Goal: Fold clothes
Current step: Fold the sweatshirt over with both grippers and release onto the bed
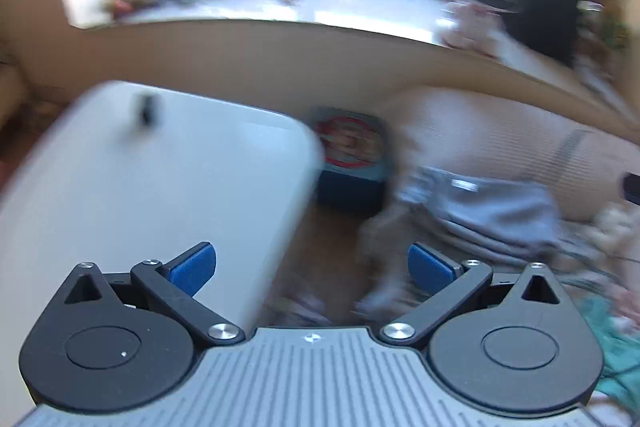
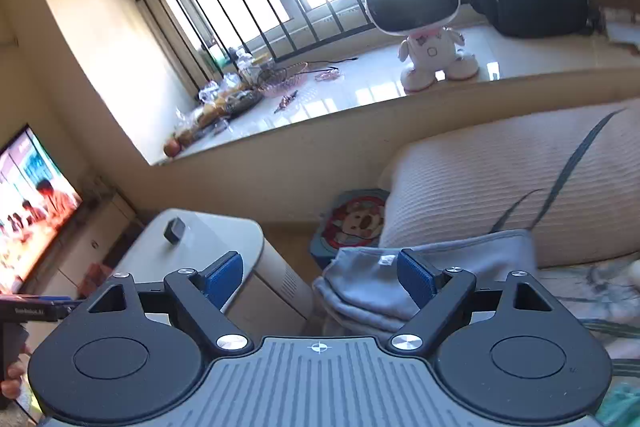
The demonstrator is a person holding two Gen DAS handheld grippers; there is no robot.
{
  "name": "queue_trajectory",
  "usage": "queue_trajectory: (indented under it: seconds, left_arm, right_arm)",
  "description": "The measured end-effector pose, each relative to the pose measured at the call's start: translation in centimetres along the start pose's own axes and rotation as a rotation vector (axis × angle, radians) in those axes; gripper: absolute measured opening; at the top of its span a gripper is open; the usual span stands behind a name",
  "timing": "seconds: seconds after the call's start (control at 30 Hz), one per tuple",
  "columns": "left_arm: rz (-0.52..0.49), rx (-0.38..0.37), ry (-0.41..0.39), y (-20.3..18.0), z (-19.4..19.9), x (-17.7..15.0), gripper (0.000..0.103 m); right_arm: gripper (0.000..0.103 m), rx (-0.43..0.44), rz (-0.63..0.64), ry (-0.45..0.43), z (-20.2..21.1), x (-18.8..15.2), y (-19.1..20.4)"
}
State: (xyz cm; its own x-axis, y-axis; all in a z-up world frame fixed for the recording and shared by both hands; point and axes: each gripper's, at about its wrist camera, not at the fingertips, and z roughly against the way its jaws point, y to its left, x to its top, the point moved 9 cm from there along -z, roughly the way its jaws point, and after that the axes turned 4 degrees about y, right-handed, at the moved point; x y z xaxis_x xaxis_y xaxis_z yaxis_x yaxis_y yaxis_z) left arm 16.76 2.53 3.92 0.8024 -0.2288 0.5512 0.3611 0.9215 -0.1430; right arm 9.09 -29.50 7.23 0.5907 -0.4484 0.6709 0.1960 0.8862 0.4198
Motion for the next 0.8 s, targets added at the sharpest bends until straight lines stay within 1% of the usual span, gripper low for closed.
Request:
queue_trajectory:
  seconds: [0.07,0.1,0.13,0.2,0.23,0.27,0.3,0.33,0.43,0.53,0.6,0.67,0.7,0.73,0.77,0.8]
  left_arm:
    - [0.057,-0.129,0.002,-3.4,-2.3,-1.0,0.103]
    - [0.099,-0.166,-0.002,-5.1,-3.6,-1.2,0.103]
    - [0.146,-0.174,-0.015,-6.7,-4.8,-1.7,0.103]
    - [0.229,-0.166,-0.044,-9.7,-7.1,-2.9,0.103]
    - [0.231,-0.191,-0.037,-11.7,-8.3,-3.7,0.103]
    - [0.222,-0.23,-0.023,-13.8,-9.5,-4.5,0.103]
    - [0.181,-0.27,-0.004,-16.1,-10.5,-5.4,0.103]
    - [0.12,-0.292,0.018,-18.1,-11.1,-6.4,0.103]
    - [-0.062,-0.255,-0.022,-21.8,-12.0,-8.4,0.103]
    - [-0.176,-0.225,-0.064,-22.3,-11.9,-9.1,0.103]
    - [-0.188,-0.242,-0.083,-21.6,-11.8,-8.8,0.103]
    - [-0.177,-0.267,-0.099,-20.4,-11.5,-8.6,0.103]
    - [-0.188,-0.261,-0.112,-19.8,-11.2,-8.6,0.103]
    - [-0.205,-0.249,-0.128,-19.2,-11.0,-8.6,0.103]
    - [-0.235,-0.203,-0.142,-18.2,-10.8,-8.5,0.103]
    - [-0.269,-0.139,-0.155,-17.0,-10.6,-8.5,0.103]
  right_arm:
    - [0.087,-0.036,0.002,0.007,1.4,-0.5,0.3]
    - [0.09,-0.07,0.0,0.001,2.1,-0.7,0.3]
    - [0.093,-0.104,-0.003,-0.008,2.9,-0.9,0.3]
    - [0.098,-0.186,-0.019,-0.052,4.3,-1.3,0.0]
    - [0.102,-0.226,-0.031,-0.078,5.0,-1.5,-0.3]
    - [0.103,-0.259,-0.049,-0.108,5.8,-1.6,-0.6]
    - [0.103,-0.279,-0.071,-0.137,6.5,-1.7,-1.0]
    - [0.103,-0.293,-0.096,-0.159,7.1,-1.6,-1.5]
    - [0.103,-0.348,-0.16,-0.207,9.1,-1.0,-3.2]
    - [0.103,-0.371,-0.22,-0.247,11.0,0.1,-4.6]
    - [0.103,-0.384,-0.254,-0.254,11.8,0.9,-5.5]
    - [0.103,-0.391,-0.298,-0.246,12.3,1.6,-6.8]
    - [0.103,-0.394,-0.323,-0.237,12.4,1.9,-7.6]
    - [0.103,-0.398,-0.349,-0.228,12.6,2.2,-8.4]
    - [0.103,-0.415,-0.375,-0.228,12.8,2.5,-9.4]
    - [0.103,-0.453,-0.382,-0.239,13.1,2.7,-10.3]
